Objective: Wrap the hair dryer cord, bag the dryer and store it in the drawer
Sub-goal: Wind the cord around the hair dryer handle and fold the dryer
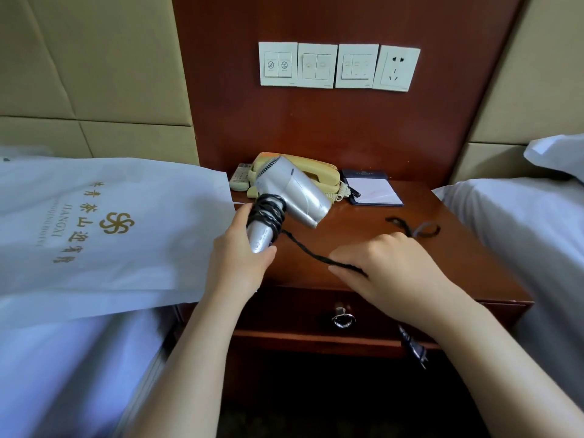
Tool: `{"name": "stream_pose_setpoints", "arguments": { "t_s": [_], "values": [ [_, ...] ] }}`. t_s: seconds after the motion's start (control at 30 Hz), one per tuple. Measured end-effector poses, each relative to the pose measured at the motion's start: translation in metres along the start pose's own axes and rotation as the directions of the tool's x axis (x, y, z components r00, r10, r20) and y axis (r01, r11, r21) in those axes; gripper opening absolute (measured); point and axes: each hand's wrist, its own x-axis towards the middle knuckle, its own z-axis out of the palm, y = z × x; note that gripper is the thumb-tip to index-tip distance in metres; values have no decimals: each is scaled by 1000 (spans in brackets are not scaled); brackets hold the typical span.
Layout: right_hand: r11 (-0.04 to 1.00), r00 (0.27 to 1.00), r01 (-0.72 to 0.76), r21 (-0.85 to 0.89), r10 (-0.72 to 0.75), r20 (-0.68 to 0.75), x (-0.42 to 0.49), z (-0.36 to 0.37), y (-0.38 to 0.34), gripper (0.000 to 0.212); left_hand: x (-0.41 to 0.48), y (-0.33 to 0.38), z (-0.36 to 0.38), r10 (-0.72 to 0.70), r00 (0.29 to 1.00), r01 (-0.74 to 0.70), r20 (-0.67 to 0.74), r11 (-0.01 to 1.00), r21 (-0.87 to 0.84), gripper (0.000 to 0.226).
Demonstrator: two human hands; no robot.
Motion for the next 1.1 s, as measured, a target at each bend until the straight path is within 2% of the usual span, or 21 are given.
{"name": "stream_pose_setpoints", "arguments": {
  "t_s": [0.07, 0.13, 0.27, 0.33, 0.4, 0.43, 0.47, 0.5, 0.57, 0.67, 0.8, 0.93, 1.1],
  "values": [
    [995, 998, 63, -72, -65, -19, 3, -2, -10, 28, 2, 2, 5, 32, 999, -33, 24, 998, 45, 69],
    [993, 994, 99, -71, -101, -35, 6, -3, -17, 26, 3, 7, 9, 41, 998, -46, 56, 995, 88, 72],
    [989, 991, 97, -107, -106, -87, 10, -5, -20, 15, 0, 17, 16, 0, 987, -35, 159, 976, 216, 77],
    [988, 988, 105, -116, -116, -98, 12, -2, -22, 14, -4, 25, 15, -34, 979, -15, 201, 971, 237, 67],
    [987, 987, 117, -108, -128, -96, 13, 1, -23, 18, -10, 30, 13, -27, 975, -26, 219, 971, 236, 43],
    [989, 988, 117, -86, -125, -96, 13, 1, -23, 21, -12, 33, 12, -37, 973, -15, 226, 974, 226, 41],
    [992, 987, 112, -59, -117, -106, 13, 0, -22, 23, -14, 34, 11, -49, 971, -2, 235, 977, 213, 49],
    [995, 988, 96, -26, -98, -119, 13, -1, -19, 22, -15, 35, 12, -67, 969, 14, 240, 976, 218, 55],
    [998, 991, 30, 59, -22, -135, 14, -7, -18, 17, -15, 33, 16, -65, 973, 8, 220, 968, 250, 45],
    [985, 991, -125, 119, 130, -34, 13, -12, -11, 15, -12, 31, 18, 12, 981, -64, 194, 962, 265, 31],
    [942, 957, -289, 171, 280, 77, 4, -13, 11, 31, -10, 27, 14, 108, 969, -173, 223, 940, 295, 30],
    [925, 954, -299, 234, 298, 39, -1, -16, 31, 36, -7, 26, 8, 166, 955, -230, 246, 937, 263, 29],
    [885, 941, -324, 333, 338, 16, -6, -21, 53, 29, -6, 29, 1, 205, 926, -264, 316, 952, 154, 31]
  ]
}}
